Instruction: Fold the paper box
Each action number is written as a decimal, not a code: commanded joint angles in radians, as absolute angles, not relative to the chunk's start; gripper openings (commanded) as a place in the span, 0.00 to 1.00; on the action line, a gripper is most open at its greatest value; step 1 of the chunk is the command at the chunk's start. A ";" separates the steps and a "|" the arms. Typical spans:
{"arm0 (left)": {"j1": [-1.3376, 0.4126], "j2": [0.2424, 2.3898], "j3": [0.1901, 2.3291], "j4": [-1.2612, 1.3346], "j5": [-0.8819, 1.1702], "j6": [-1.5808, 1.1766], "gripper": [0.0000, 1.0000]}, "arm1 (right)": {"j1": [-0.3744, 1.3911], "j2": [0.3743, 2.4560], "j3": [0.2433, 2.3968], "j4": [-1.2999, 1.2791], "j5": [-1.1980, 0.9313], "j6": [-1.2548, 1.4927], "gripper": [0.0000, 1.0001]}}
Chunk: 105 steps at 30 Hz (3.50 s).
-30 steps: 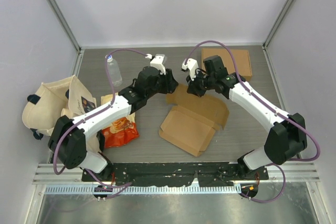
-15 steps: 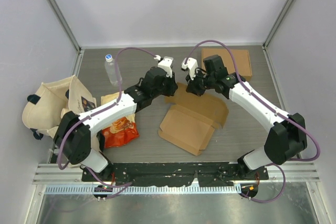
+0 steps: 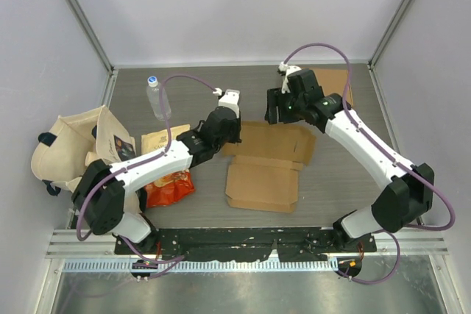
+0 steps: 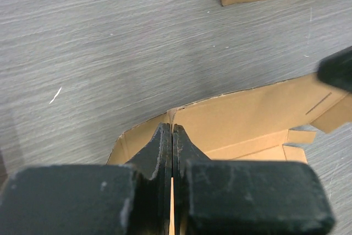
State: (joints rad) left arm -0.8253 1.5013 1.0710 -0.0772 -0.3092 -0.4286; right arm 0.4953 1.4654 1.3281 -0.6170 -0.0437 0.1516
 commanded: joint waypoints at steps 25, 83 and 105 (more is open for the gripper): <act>-0.862 1.316 0.816 0.353 -0.497 -0.466 0.00 | 0.512 1.144 0.996 -0.428 0.118 1.750 0.54; -0.568 1.525 0.933 -0.066 -0.005 -0.673 0.41 | 0.514 1.137 0.650 0.064 0.114 1.816 0.01; -0.640 1.422 0.735 0.222 0.041 -0.580 0.50 | 0.509 1.143 0.617 0.099 0.106 1.732 0.01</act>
